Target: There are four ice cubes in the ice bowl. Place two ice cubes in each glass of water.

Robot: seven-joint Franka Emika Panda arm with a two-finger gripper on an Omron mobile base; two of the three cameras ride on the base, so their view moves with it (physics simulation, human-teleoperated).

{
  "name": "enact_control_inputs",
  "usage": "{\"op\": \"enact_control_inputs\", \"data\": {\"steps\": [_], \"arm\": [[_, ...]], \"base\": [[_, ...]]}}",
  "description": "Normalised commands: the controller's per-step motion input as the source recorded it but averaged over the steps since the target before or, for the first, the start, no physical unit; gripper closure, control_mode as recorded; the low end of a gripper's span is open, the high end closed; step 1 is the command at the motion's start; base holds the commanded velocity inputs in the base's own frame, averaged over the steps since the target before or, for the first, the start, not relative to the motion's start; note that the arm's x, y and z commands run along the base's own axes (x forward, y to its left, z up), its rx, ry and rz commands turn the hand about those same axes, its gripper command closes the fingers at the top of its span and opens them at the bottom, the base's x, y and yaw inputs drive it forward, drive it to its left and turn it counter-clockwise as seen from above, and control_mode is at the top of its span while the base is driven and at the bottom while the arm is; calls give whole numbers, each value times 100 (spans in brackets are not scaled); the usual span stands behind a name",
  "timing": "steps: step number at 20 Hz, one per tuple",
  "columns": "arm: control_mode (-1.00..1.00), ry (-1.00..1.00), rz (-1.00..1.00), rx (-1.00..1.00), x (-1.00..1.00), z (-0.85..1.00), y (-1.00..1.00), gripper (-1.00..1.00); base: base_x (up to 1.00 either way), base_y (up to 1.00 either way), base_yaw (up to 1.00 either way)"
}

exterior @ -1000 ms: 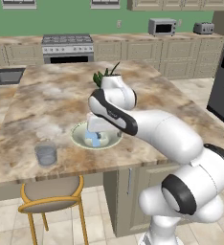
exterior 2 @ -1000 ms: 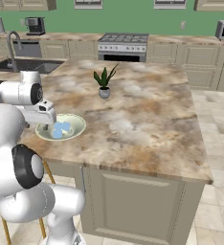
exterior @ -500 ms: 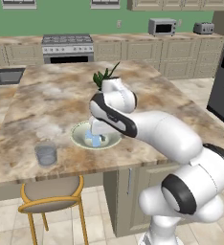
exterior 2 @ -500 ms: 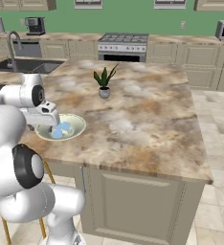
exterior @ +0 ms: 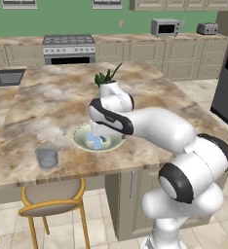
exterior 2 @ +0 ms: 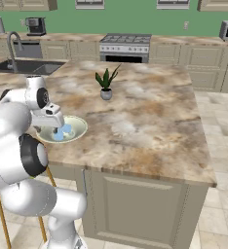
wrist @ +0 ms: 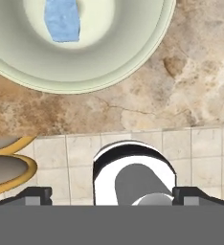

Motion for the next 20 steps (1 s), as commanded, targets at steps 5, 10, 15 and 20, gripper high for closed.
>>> {"op": "enact_control_inputs", "data": {"steps": [5, 10, 15, 20], "arm": [[-100, 0, -4, -1, 14, -11, 7, -100], [-100, 0, -3, 0, 5, -21, 8, -100], [-100, 0, -4, 0, 0, -36, 2, -100], [-100, 0, -2, 0, 12, -22, 0, -100]], "base": [[0, 0, 0], [0, 0, 0], [0, 0, 0], [0, 0, 0]]}}
